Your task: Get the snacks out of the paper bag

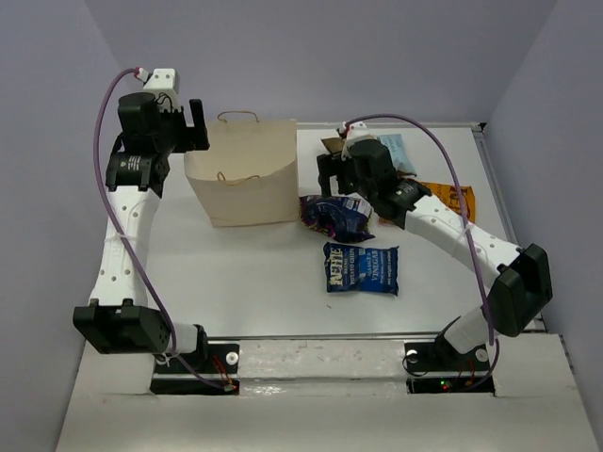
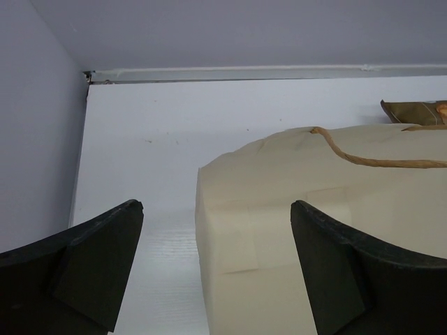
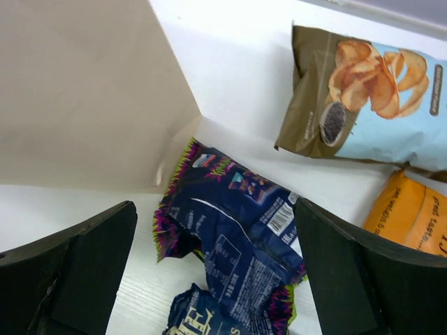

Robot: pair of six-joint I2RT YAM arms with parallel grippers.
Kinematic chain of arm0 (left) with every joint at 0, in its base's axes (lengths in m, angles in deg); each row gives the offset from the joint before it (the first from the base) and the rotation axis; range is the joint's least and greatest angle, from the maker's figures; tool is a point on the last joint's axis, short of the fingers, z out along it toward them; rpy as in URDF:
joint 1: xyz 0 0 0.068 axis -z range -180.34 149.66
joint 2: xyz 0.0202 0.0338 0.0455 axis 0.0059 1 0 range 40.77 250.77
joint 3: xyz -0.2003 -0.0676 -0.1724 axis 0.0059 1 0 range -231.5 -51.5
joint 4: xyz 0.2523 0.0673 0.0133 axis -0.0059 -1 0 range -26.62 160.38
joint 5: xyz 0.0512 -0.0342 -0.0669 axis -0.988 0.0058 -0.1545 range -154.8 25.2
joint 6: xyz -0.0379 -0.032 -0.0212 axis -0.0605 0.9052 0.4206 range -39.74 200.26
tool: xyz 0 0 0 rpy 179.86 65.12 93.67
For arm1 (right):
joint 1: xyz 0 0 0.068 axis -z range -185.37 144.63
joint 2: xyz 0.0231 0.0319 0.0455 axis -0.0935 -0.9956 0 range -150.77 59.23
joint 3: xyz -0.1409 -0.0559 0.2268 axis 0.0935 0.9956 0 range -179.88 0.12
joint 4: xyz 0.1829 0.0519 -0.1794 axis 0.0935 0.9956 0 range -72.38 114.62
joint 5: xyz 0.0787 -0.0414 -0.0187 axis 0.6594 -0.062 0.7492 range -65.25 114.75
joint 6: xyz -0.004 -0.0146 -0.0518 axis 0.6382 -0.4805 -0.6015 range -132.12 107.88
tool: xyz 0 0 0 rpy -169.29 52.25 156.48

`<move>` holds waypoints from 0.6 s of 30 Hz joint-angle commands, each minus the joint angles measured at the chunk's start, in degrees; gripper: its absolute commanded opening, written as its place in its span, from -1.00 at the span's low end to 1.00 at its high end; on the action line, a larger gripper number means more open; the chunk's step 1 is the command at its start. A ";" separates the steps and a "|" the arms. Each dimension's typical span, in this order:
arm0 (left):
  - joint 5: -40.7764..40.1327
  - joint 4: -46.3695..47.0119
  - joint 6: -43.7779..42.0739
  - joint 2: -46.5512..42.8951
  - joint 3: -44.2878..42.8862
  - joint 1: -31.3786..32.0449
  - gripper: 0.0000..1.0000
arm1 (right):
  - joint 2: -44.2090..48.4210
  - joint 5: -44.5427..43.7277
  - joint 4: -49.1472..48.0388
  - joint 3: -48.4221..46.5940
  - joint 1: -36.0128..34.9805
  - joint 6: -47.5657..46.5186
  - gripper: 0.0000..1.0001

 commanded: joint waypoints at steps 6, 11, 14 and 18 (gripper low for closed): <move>-5.20 -4.01 -7.53 -4.25 -5.72 -1.92 0.98 | 0.56 -6.19 11.05 -7.07 11.35 11.39 1.00; -12.50 0.02 -11.22 -6.71 -2.30 -11.40 0.98 | 4.76 -5.10 18.80 -4.89 31.16 18.78 1.00; -11.72 0.91 -11.93 -8.29 2.44 -15.82 0.98 | 7.23 -3.93 19.94 0.65 38.94 19.41 1.00; -11.45 1.35 -11.32 -9.53 9.38 -19.25 0.98 | 12.06 -2.62 21.34 7.85 51.93 20.28 1.00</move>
